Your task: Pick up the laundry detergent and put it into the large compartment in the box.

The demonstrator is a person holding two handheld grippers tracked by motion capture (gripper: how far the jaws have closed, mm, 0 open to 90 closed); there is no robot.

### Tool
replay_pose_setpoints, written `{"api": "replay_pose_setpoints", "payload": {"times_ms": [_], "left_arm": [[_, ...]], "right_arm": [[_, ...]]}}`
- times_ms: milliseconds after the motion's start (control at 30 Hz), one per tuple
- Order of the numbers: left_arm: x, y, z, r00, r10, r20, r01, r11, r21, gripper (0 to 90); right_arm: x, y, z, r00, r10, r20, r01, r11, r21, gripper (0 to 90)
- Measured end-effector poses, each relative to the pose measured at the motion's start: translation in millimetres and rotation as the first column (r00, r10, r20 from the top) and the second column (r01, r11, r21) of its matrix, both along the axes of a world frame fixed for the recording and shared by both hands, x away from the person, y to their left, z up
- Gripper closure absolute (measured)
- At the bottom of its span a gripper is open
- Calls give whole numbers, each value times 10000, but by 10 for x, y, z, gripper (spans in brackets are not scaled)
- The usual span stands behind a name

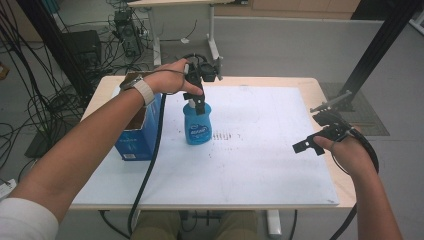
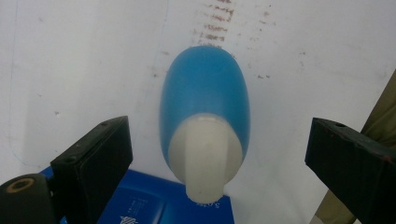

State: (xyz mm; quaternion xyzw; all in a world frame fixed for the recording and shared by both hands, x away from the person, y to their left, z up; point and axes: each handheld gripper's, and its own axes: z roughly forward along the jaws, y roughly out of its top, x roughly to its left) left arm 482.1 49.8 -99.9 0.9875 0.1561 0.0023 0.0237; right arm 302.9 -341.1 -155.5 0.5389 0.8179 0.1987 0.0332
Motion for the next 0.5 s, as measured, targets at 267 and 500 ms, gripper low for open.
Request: {"api": "replay_pose_setpoints", "payload": {"times_ms": [267,500], "left_arm": [[8,-12,-91,10000,-45,-45,45,10000,31,78],[3,-12,-164,9999,-105,-19,105,9999,23,79]], "right_arm": [[7,-4,-30,10000,-29,-63,30,10000,36,76],[7,-9,-43,10000,-44,-80,44,10000,36,76]]}}
